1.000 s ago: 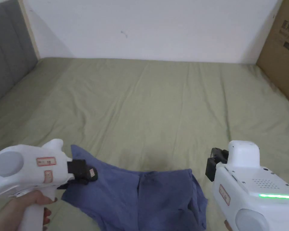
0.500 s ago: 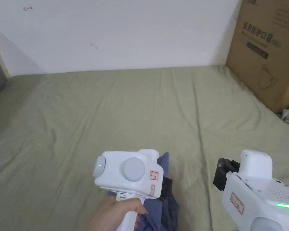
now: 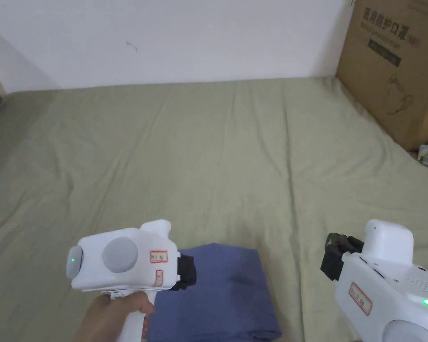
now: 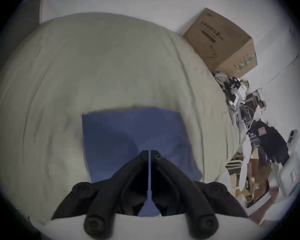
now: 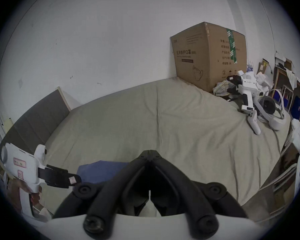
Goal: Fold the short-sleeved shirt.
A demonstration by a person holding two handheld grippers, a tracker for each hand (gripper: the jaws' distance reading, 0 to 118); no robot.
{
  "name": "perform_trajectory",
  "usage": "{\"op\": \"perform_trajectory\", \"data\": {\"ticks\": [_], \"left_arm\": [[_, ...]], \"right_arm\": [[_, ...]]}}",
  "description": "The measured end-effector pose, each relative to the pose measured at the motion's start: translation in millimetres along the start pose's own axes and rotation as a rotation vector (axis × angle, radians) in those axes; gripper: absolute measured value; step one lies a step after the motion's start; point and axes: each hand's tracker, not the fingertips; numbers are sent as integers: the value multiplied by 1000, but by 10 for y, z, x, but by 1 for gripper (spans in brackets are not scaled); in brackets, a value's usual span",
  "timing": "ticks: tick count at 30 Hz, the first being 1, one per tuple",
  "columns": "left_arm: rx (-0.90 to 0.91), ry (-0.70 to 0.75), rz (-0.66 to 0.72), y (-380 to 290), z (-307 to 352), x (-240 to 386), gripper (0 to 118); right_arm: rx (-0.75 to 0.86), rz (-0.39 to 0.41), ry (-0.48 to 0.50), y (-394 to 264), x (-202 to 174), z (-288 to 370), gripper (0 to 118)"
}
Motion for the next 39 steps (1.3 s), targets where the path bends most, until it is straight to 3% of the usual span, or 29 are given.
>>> {"op": "perform_trajectory", "data": {"ticks": [3,12,20,24,30,32,37,39], "left_arm": [[-78,-143,97,-113,-160,-102,0],[-124,-146,-3,-188,-701,482,0],[-145,-167,-102,-260,-764,772,0],[-76,-308,30,-201,-374,466,0],[80,-266,93,-213,347,-302,0],[108,-240,123,-284,506,-599,0],[141,-287,266,-599,633,-1179,0],[149,-322,309,-708,638,-1303,0]], "right_arm": [[-14,-4,12,-44,-38,-38,0],[-33,41,12,-71,-63,-19,0],[-46,36,-8,-34,23,45,0],[-83,78,40,53,-55,23,0],[-252,76,264,203,-492,-322,0],[-322,114,320,182,-703,-555,0],[-575,208,353,-96,-1163,-1125,0],[-650,249,302,-259,-1265,-1281,0]]}}
